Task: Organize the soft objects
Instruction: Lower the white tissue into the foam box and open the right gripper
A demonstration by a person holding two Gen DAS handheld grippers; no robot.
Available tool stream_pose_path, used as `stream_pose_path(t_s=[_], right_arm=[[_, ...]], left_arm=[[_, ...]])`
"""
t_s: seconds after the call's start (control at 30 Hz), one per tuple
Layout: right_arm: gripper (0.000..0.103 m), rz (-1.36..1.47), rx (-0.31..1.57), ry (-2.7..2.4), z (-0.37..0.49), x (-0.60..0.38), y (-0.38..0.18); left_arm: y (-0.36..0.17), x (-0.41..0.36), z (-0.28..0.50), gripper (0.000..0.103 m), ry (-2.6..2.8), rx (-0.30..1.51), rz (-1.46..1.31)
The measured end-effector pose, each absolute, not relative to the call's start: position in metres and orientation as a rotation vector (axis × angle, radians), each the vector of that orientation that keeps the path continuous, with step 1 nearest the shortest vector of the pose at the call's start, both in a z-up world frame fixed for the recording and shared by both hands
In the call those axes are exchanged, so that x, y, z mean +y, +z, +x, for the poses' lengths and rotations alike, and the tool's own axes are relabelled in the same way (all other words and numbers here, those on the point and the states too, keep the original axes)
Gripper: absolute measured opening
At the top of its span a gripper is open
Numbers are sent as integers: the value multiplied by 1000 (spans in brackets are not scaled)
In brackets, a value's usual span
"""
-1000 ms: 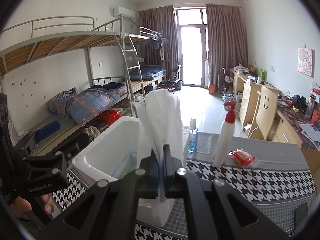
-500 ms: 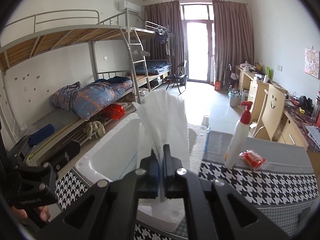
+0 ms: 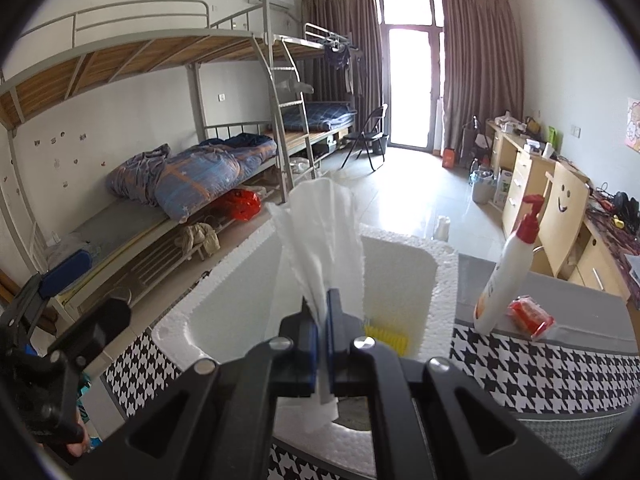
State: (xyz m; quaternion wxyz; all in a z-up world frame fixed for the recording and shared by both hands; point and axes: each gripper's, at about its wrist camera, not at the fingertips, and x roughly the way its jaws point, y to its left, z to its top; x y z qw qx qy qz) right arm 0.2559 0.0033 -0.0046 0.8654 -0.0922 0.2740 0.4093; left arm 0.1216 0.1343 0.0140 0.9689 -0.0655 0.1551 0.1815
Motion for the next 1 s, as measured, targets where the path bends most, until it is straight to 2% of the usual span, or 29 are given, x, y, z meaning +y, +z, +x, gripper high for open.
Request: stream_pose_path(t_s=[0.03,0.1,0.17,0.23,0.57,0.6,0.67,1.0], right_arm=[[11,-194,582,857,261,4,-5],[26,-194,593,858,262,6,-7],[59,-194,596,859,264,6,-8],[68,-185,592,862,264,6,-9],[69,-174,559,858,251,-7,-2],[71,-165,548,853,249,-10,1],[81,-147,527,852,246,-20,7],[90,-113,418,841,216,-51,22]], left_arm=[[13,135,121,102,366,317,-133],[11,137,121,102,365,322,-133],[11,140,119,102,369,322,-140],[10,141,119,102,371,320,-146],[13,132,115,102,360,310,-131],[14,130,114,102,354,308,-128],[16,127,112,102,347,302,-125],[29,111,100,102,329,267,-121]])
